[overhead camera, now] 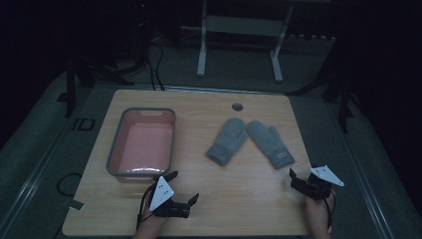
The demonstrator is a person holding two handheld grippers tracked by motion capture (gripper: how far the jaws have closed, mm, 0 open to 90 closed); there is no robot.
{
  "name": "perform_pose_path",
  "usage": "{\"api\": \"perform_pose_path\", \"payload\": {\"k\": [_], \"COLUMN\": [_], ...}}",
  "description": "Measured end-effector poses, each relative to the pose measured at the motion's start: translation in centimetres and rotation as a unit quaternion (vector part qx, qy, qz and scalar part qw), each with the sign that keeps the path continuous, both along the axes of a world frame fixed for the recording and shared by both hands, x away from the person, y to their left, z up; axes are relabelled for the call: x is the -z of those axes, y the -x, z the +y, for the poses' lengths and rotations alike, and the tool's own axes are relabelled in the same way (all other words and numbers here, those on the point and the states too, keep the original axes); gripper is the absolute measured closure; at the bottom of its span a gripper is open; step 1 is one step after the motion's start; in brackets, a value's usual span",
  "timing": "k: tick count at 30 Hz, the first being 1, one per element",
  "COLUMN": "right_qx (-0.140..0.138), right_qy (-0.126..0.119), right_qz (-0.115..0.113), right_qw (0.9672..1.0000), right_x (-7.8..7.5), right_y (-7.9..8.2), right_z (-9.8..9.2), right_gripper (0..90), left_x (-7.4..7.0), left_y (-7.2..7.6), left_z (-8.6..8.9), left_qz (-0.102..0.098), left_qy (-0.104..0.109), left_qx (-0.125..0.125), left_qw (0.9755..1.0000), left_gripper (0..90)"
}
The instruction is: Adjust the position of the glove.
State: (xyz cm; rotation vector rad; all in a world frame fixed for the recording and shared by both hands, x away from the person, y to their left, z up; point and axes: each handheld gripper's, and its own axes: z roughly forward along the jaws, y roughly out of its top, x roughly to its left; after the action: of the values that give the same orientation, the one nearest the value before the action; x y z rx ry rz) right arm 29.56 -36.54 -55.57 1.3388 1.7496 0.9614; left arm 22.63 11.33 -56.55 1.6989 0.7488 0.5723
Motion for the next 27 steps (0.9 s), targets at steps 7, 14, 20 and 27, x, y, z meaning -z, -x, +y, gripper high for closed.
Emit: {"api": "perform_pose_path", "payload": {"k": [7, 14, 20, 27], "right_qx": [-0.020, -0.065, -0.100, -0.138], "right_qy": [-0.005, 0.009, 0.006, 0.003], "right_qz": [0.027, 0.057, 0.064, 0.071], "right_qw": [0.9994, 0.9963, 0.9929, 0.9879], "right_x": [-0.3, -1.0, -2.3, -3.9], "right_y": [-0.2, -0.6, -1.6, -3.4], "right_z": [0.1, 1.6, 2.8, 4.1], "right_gripper": [13.8, 14.1, 14.4, 13.2], "left_x": [-0.2, -0.2, -0.3, -0.6], "left_y": [0.1, 0.0, 0.3, 0.6], "left_z": [0.3, 0.2, 0.0, -0.2], "left_qz": [-0.003, 0.006, -0.009, -0.004], "left_qy": [0.013, 0.016, 0.018, 0.025], "left_qx": [-0.003, -0.008, -0.001, 0.010], "left_qw": [0.9999, 0.9998, 0.9998, 0.9996], "left_gripper": [0.1, 0.1, 0.1, 0.2]}}
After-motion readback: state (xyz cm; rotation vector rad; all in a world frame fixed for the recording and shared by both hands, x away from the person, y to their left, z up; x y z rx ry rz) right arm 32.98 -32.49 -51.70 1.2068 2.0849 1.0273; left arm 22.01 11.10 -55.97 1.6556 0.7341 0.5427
